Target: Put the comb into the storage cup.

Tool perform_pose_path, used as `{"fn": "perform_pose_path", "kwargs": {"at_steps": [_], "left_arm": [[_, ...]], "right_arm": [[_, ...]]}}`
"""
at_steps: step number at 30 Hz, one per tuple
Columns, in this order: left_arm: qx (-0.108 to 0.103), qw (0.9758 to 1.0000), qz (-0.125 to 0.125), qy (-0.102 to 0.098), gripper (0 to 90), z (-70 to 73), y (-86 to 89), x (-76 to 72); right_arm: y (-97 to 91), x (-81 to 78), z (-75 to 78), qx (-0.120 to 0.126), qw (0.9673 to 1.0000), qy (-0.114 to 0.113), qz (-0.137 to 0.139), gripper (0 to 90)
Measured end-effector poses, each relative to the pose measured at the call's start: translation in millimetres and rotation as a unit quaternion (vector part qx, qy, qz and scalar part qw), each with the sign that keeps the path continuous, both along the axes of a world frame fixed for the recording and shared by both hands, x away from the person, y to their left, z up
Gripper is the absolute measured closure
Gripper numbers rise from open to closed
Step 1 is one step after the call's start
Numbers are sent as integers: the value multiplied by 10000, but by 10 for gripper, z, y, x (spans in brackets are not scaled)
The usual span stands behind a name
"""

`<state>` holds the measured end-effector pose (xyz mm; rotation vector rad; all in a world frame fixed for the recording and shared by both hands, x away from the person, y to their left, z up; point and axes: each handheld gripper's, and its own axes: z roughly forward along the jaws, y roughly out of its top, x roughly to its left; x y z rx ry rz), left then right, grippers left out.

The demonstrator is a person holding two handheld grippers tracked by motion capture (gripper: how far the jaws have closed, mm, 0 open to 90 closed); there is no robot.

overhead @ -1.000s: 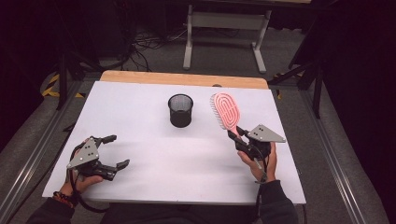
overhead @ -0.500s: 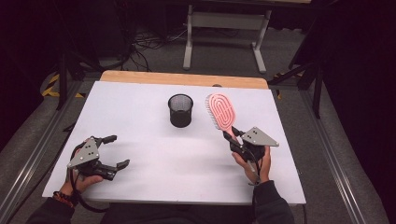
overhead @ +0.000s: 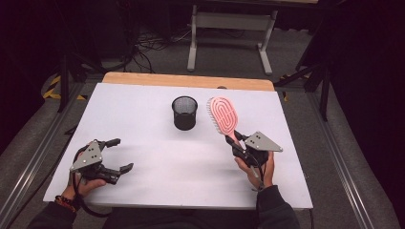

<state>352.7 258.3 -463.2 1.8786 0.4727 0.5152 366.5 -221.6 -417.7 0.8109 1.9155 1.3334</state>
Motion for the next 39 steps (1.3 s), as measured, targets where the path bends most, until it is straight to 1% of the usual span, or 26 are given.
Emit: {"fn": "perform_pose_path", "kwargs": {"at_steps": [2,4,7,12,14,17,21,22,24,25,27,28,34,39], "left_arm": [[-50,10000,15,23,53,-4,3,7],[-148,9999,48,66,56,-9,20,26],[-208,9997,92,130,57,-14,34,40],[-181,9997,118,126,62,-15,24,43],[-147,9997,125,130,64,-17,15,45],[-106,9998,124,139,66,-23,10,54],[-128,9997,118,145,65,-19,6,52],[-134,9997,109,159,60,-21,5,52],[-119,9997,93,183,59,-25,7,57],[-113,9997,83,199,59,-27,6,61],[-106,9997,85,195,59,-26,3,61],[-105,9997,83,210,60,-20,-1,60],[-99,9998,14,182,68,-11,-34,56],[-98,9997,-9,212,65,-8,-48,69]], "right_arm": [[6,-4,1,42,10000,-11,44,691],[20,-9,4,61,10000,-33,61,691],[40,-16,6,30,10000,-71,63,691],[71,-39,12,35,9998,-180,59,691],[107,-74,28,53,9995,-306,70,692],[162,-104,33,28,9992,-400,73,691],[240,-138,31,14,9986,-496,171,692],[295,-146,24,-84,9984,-483,267,692],[315,-149,17,-109,9983,-487,286,692],[364,-158,2,-150,9981,-472,364,692],[379,-163,-2,-175,9980,-474,378,692],[421,-173,-10,-213,9977,-494,423,691],[494,-199,-24,-270,9971,-514,498,691],[535,-212,-32,-315,9966,-541,542,691]]}}
